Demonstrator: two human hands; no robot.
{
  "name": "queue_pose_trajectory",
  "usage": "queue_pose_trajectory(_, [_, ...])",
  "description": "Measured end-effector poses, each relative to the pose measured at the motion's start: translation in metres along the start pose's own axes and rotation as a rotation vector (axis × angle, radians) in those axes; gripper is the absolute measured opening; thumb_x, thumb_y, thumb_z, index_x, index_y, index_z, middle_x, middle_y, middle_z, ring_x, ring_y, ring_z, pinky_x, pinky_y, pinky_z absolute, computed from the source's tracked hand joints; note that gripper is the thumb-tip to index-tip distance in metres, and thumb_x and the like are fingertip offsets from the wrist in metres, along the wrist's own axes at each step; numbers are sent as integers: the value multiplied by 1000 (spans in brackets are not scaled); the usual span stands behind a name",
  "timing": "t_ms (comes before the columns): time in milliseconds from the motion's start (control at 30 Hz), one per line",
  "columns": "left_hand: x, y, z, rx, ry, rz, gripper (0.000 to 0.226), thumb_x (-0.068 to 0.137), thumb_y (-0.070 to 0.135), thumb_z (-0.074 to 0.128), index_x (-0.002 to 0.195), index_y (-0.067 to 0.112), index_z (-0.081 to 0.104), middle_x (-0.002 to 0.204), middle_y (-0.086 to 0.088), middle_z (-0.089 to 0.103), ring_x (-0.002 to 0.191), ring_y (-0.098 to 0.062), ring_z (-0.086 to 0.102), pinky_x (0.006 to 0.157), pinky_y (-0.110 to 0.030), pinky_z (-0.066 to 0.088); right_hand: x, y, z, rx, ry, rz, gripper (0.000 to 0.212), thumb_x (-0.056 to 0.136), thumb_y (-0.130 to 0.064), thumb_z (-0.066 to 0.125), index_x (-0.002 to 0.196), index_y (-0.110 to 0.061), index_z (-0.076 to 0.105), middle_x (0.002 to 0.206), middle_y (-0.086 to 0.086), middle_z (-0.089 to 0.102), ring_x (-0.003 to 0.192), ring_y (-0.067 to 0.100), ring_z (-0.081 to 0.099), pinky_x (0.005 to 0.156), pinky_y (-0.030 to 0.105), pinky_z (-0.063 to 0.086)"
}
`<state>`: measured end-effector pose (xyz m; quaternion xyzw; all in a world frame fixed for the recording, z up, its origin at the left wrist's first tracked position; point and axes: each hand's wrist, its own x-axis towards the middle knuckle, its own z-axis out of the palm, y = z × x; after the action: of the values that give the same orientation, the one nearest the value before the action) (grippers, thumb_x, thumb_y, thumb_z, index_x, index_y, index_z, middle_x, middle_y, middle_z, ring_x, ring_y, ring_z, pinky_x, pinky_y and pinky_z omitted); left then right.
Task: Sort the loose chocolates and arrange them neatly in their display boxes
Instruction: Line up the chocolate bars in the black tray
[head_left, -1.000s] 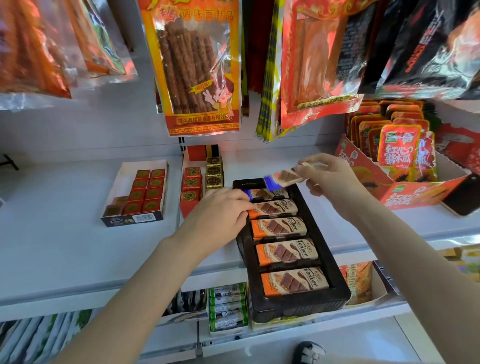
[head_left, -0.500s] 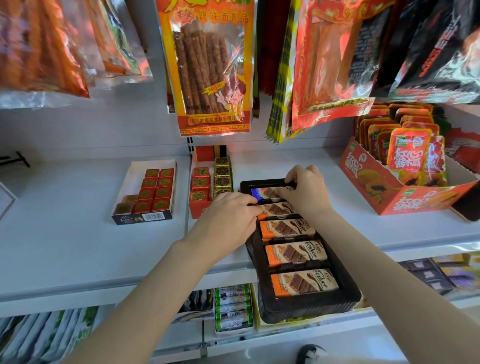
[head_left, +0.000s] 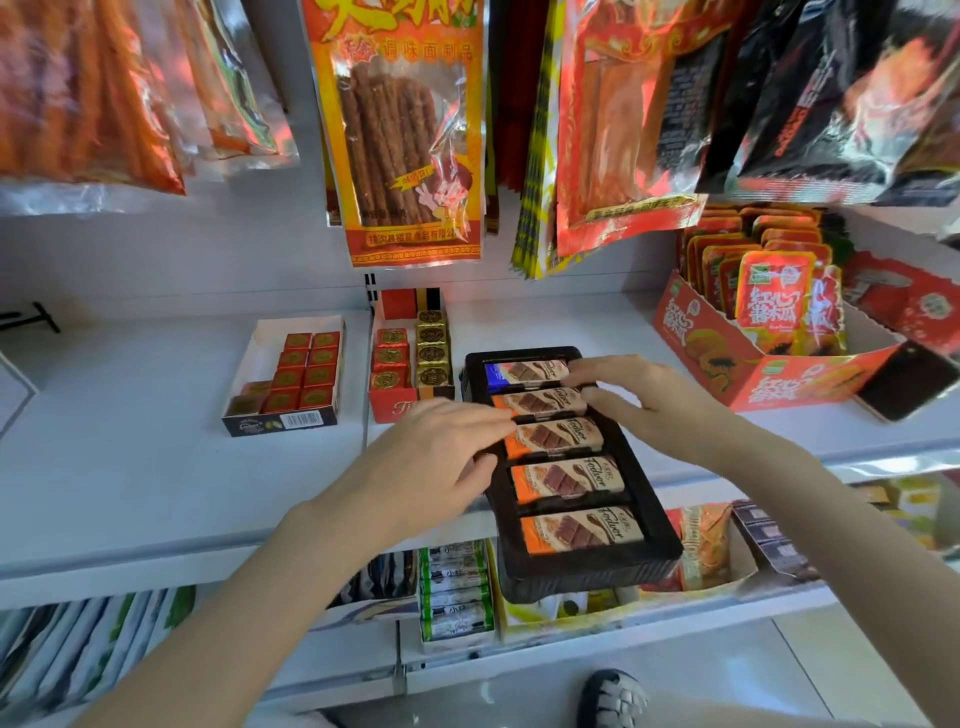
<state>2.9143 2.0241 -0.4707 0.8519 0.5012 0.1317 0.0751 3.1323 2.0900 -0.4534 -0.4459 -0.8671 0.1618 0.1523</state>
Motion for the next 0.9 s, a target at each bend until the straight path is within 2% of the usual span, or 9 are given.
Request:
queue_pose_trajectory(133, [-15,13,3,-50,-156,-28,48,96,38,35,142,27,26,152,15,21,139,3,14,101,-8,-1,-23,-3,8,-50,-204,-17,37,95,-31,40,129,-20,51,143,-5,42,132,9,35,97,8,21])
queue_pose_trajectory(200, [-17,14,2,-54,-185,-43,51,95,42,33,144,29,22,153,15,17,139,2,10,100,-9,-1,-29,-3,12,-54,-288,26,46,91,-46,34,136,-34,37,150,-13,25,140,8,19,110,21,17])
queue_pose_trajectory(300, [-23,18,0,-109,-222,-74,62,89,53,39,144,35,15,154,18,9,138,4,7,102,-11,1,-39,-7,6,40,-348,125,64,74,-64,38,133,-54,18,154,-16,-2,143,11,1,115,36,14])
queue_pose_trajectory(400, [-32,27,4,-142,-332,-144,89,77,61,54,145,36,1,154,16,-12,141,-5,4,113,-24,12,-53,-9,5,90,-459,196,104,62,-62,66,138,-50,-2,148,-21,-4,138,7,16,112,27,23])
queue_pose_trajectory(500, [-32,33,11,-143,-333,-195,95,78,53,60,145,34,-6,153,12,-21,142,-11,12,112,-28,22,-57,-7,14,-15,-460,154,115,63,-45,78,132,-56,-12,143,-22,1,128,8,32,106,22,30])
queue_pose_trajectory(600, [-21,33,12,-240,-249,-256,96,79,46,63,146,31,-5,155,8,-14,141,-15,18,112,-29,23,-48,0,12,55,-328,158,111,62,-33,81,135,-52,0,140,-10,25,118,9,42,100,20,37])
queue_pose_trajectory(700, [-2,25,14,-357,-126,-293,92,78,36,68,146,25,8,153,3,21,135,-15,34,108,-30,31,-35,5,8,185,-194,203,99,65,-20,80,139,-36,18,128,-1,49,110,17,54,93,29,46])
queue_pose_trajectory(767, [15,18,20,-432,-41,-346,85,78,26,69,145,22,17,143,0,41,128,-16,44,106,-32,38,-24,9,10,238,-84,253,90,66,-13,79,138,-28,27,128,5,53,110,25,56,94,40,48])
queue_pose_trajectory(900, [43,5,39,-511,116,-436,74,80,12,66,143,17,26,136,-9,51,124,-22,49,105,-40,40,1,21,19,243,67,342,79,68,-11,78,134,-19,35,132,12,50,111,30,55,95,45,46])
